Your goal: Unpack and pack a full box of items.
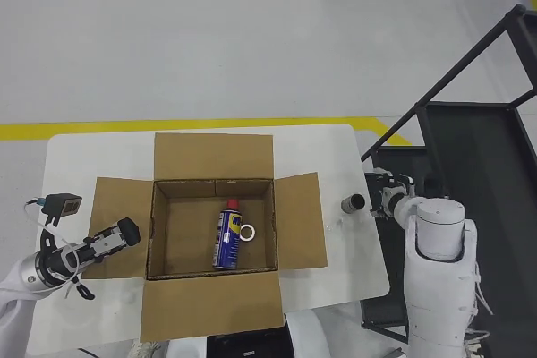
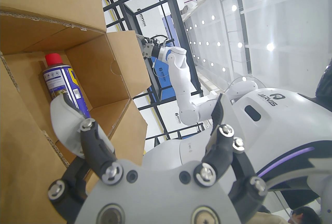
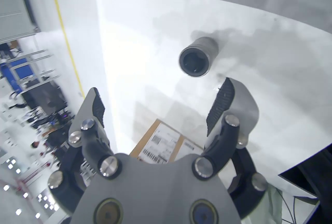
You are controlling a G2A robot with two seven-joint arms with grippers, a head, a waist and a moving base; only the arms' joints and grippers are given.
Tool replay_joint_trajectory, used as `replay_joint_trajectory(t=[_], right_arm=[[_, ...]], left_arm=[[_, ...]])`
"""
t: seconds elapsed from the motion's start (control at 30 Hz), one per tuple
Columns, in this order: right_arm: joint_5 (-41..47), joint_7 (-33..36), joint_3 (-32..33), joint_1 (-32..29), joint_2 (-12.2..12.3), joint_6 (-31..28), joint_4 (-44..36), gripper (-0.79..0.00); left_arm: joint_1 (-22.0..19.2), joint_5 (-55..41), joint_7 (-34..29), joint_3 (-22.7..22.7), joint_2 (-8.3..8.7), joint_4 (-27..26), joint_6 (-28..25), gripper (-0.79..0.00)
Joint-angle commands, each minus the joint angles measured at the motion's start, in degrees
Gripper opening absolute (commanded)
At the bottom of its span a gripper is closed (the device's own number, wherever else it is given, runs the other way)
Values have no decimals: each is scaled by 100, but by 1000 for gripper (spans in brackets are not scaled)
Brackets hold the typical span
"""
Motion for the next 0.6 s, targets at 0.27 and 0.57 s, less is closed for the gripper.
replay_joint_trajectory(t=[0.27, 0.57], right_arm=[[1710, 973, 449, -994, 46, -1890, -1386, 0], [1283, 1448, -356, -1582, 158, -2737, -2138, 0]], left_arm=[[0, 0, 0, 0, 0, 0, 0, 0], [0, 0, 0, 0, 0, 0, 0, 0]])
